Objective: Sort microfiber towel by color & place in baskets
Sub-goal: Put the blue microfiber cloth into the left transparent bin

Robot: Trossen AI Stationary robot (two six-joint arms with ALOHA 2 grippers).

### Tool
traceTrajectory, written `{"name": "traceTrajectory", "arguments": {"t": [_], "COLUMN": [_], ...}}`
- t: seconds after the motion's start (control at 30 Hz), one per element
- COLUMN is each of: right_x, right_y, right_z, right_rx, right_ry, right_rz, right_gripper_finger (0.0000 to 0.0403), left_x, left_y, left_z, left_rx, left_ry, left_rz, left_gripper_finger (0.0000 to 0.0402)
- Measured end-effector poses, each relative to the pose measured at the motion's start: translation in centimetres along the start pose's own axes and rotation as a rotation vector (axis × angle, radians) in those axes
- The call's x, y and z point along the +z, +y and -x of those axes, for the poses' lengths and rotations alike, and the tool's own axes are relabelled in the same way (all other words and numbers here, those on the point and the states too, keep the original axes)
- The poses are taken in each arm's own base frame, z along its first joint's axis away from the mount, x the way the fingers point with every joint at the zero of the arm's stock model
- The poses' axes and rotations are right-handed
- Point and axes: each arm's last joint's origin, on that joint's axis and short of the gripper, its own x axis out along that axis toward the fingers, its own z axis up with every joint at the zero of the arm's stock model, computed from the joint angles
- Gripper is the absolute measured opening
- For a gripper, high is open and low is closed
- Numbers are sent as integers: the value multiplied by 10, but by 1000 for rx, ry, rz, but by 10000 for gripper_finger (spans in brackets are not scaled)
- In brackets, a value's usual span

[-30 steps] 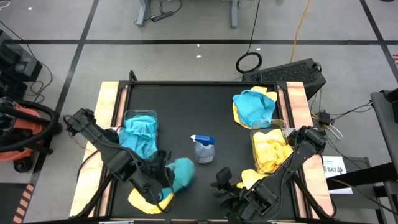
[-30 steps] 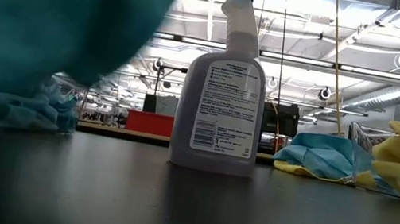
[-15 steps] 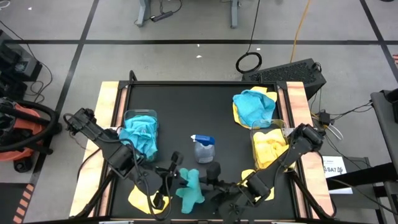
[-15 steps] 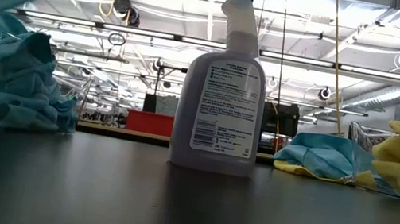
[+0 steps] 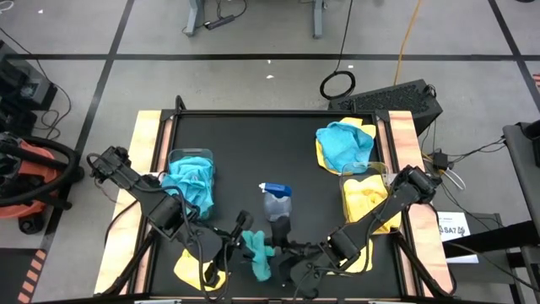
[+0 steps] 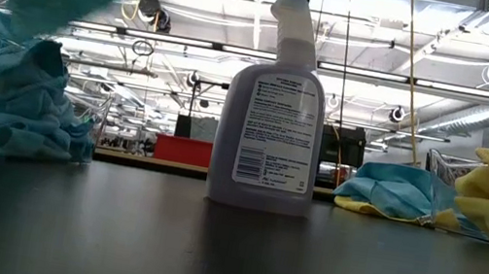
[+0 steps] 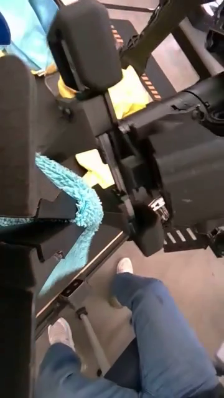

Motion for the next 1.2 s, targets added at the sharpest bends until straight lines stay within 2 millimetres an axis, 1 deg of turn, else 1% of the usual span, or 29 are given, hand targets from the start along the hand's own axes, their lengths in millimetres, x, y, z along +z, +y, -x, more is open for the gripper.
{"name": "traceTrajectory", "arguments": {"t": [0.2,0.3,0.4,0.53,0.67,0.77,0.9,1.03,1.2], "right_x": [1,3,8,11,11,10,8,15,21], "right_y": [4,6,6,2,-5,-11,-13,-13,-15], "right_z": [3,4,4,2,-5,-10,-16,-15,-13], "right_rx": [14,34,55,60,182,262,276,263,253], "right_ry": [-9,-29,-76,-110,-140,-147,-146,-215,-272], "right_rz": [71,94,71,28,-45,-106,-143,-133,-134], "right_gripper_finger": [197,206,236,298,353,376,380,378,375], "left_x": [0,-1,-1,0,3,5,8,7,6], "left_y": [-8,-13,-17,-20,-18,-17,-14,-14,-12], "left_z": [1,3,4,4,4,4,3,2,-2], "left_rx": [-39,-57,-70,-75,-65,-52,-36,-32,-26], "left_ry": [6,20,27,24,-7,-37,-66,-63,-52], "left_rz": [-13,-23,-24,-29,-52,-114,-189,-280,-314], "left_gripper_finger": [0,0,0,0,0,0,0,0,0]}}
